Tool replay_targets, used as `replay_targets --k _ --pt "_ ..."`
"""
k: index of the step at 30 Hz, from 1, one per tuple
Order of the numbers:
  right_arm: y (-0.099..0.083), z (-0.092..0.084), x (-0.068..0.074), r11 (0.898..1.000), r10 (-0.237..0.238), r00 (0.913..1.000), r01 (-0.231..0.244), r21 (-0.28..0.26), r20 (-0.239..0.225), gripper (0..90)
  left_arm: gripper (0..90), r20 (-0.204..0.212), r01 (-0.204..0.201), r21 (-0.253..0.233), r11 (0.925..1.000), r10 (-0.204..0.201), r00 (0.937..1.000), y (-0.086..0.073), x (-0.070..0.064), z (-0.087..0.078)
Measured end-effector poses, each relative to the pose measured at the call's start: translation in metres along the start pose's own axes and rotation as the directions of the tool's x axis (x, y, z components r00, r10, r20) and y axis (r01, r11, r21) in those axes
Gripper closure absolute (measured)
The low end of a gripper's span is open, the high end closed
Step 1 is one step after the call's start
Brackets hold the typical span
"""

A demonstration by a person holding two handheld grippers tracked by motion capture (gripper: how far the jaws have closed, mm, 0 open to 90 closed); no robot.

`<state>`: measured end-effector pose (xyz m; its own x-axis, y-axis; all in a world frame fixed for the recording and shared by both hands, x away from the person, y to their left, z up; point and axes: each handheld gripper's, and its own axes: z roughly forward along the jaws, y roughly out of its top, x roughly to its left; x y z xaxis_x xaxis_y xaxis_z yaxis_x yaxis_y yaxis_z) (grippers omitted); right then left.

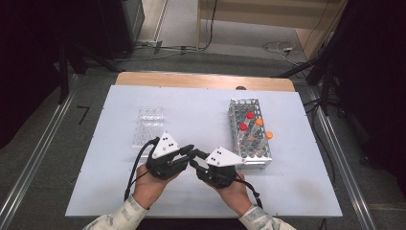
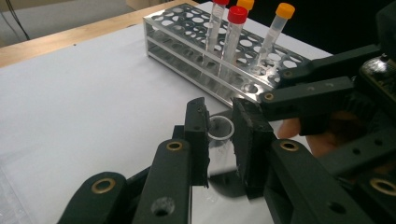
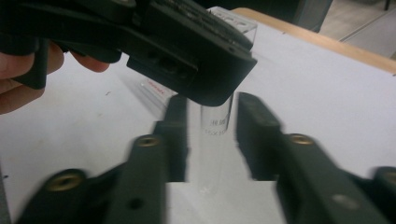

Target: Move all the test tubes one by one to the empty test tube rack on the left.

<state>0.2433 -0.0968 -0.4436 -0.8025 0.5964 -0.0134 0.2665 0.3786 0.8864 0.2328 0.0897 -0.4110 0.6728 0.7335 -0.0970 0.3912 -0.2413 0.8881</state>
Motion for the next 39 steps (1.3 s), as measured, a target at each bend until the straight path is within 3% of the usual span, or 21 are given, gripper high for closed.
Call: replay_targets --k 2,8,23,31,39 --pt "0.0 0.001 -0.002 1.0 0.016 0.9993 -0.015 0.016 -0.033 45.6 77.0 -0.002 0.003 -0.002 1.0 -0.003 1.0 0.0 0.001 -0.001" --pt "-0.001 0.0 -0.006 0.999 0.033 0.9986 -0.032 0.022 -0.042 37.7 76.9 -0.009 0.021 -0.014 0.9997 -0.021 0.9997 0.001 0.008 -0.007" --pt "-0.001 -0.007 -0.009 0.999 0.051 0.998 -0.051 0.011 -0.038 33.8 76.9 -0.054 0.071 -0.051 0.9962 -0.074 0.9958 0.003 0.032 -0.029" --pt "-0.002 -0.009 -0.012 0.997 0.071 0.9971 -0.071 0.012 -0.027 29.9 77.0 -0.087 0.097 -0.091 0.9911 -0.105 0.9907 0.007 0.048 -0.046" --pt "-0.002 -0.008 -0.01 0.998 0.066 0.9975 -0.065 0.017 -0.025 29.4 76.9 -0.113 0.127 -0.097 0.9872 -0.138 0.984 0.006 0.062 -0.055"
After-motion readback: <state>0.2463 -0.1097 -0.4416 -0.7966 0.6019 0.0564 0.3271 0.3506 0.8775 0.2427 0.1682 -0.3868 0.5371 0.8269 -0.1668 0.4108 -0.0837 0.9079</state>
